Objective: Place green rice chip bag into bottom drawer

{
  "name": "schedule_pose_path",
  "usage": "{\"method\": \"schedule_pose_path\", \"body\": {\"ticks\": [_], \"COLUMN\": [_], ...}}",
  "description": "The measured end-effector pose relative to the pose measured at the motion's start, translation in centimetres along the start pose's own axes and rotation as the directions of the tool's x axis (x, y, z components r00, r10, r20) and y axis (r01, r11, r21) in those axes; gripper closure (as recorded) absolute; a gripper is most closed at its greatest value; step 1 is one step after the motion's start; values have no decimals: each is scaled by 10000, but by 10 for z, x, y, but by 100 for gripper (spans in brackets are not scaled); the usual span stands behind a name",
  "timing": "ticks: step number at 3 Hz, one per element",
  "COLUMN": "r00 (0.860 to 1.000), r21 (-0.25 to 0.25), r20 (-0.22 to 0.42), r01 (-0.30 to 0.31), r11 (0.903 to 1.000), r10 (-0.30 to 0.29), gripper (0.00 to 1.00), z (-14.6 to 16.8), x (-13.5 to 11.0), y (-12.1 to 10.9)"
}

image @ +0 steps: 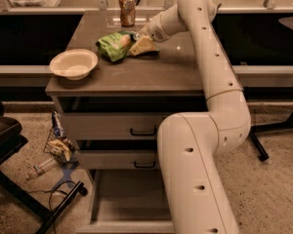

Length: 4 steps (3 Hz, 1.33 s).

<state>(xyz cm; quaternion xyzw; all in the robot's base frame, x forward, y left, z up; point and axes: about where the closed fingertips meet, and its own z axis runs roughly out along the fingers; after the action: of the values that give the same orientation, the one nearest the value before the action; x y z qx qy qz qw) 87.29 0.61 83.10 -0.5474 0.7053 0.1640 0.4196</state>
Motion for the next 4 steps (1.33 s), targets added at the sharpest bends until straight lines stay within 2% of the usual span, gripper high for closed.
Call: {"method": "schedule_pose_path", "body": {"ticks": [1, 2, 3, 4], "r00": [10000, 9943, 9682, 9402], "r21": [83, 928, 1671, 2170], "r20": [-30, -386, -1364, -2220], "r01": [90, 1026, 2311, 3059], "r11": [9999, 9904, 9585, 9270], "r10": [-90, -993, -2097, -2583], "gripper": [100, 100, 100, 100], "z": [-6, -66, -124, -175], "x": [-6, -70, -152, -206], "y": [-1, -8, 6, 25]}}
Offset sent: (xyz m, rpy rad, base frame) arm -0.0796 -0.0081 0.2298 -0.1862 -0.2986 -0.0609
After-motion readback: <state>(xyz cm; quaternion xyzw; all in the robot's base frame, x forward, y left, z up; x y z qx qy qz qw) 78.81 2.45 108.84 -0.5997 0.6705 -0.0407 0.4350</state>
